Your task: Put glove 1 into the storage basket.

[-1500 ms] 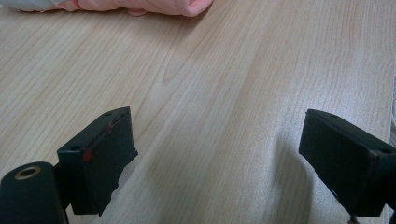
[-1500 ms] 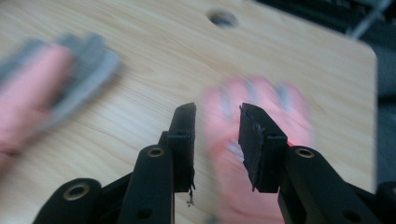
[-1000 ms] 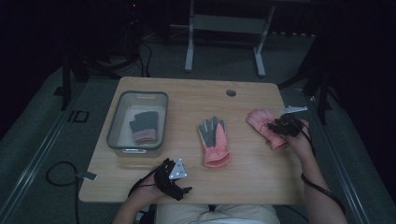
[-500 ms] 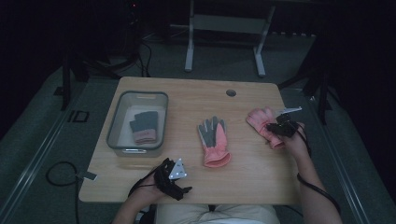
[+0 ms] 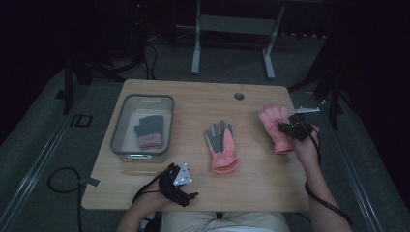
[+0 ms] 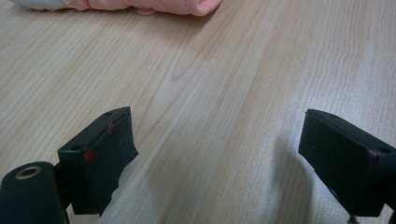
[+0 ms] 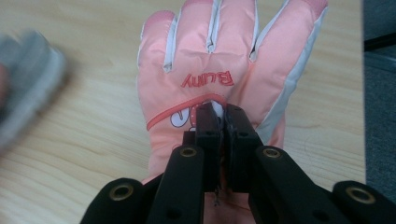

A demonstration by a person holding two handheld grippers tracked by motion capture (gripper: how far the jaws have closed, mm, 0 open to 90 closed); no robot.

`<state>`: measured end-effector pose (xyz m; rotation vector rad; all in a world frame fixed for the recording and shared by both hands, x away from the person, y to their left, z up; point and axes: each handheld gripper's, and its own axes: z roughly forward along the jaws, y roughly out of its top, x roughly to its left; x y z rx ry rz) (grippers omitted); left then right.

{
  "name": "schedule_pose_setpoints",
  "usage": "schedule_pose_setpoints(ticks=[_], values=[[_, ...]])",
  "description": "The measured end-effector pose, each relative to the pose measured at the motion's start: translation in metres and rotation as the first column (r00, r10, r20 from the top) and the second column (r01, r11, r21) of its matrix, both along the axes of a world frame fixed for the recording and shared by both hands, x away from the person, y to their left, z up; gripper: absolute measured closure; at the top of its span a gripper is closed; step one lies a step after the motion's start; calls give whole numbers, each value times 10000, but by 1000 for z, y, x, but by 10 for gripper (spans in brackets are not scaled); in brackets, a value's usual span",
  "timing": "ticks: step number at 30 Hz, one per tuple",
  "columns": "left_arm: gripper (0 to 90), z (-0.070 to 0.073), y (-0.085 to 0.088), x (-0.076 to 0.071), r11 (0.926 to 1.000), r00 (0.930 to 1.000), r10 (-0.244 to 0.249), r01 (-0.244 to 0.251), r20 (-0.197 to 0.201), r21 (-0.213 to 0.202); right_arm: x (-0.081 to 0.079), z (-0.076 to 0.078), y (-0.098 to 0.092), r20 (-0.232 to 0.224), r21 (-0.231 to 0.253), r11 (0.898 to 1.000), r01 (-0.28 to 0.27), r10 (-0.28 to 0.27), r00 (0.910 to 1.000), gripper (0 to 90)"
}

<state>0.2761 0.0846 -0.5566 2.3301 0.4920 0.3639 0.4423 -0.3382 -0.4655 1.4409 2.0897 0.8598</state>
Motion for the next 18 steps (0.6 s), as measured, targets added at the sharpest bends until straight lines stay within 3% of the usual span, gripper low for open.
schedule_pose_setpoints(ticks=[3, 6, 8, 15, 18], values=[[102, 0, 0, 0, 10000, 10000, -9, 9, 0, 36, -15, 16, 9, 380, 374, 9987, 360, -374, 9986, 860], [102, 0, 0, 0, 10000, 10000, -15, 15, 13, 61, -24, 22, 17, 563, 354, 9979, 550, -570, 9968, 860], [102, 0, 0, 0, 10000, 10000, 2, -2, 41, 26, -38, 26, 26, 645, 772, 9923, 968, -1019, 9927, 860], [102, 0, 1, 0, 10000, 10000, 4, -5, 53, 30, -65, 11, 45, 654, 1330, 9759, 1729, -1827, 9810, 859], [102, 0, 1, 0, 10000, 10000, -29, 29, 63, 61, -68, -3, 53, 602, 1107, 9752, 1918, -1992, 9781, 858]])
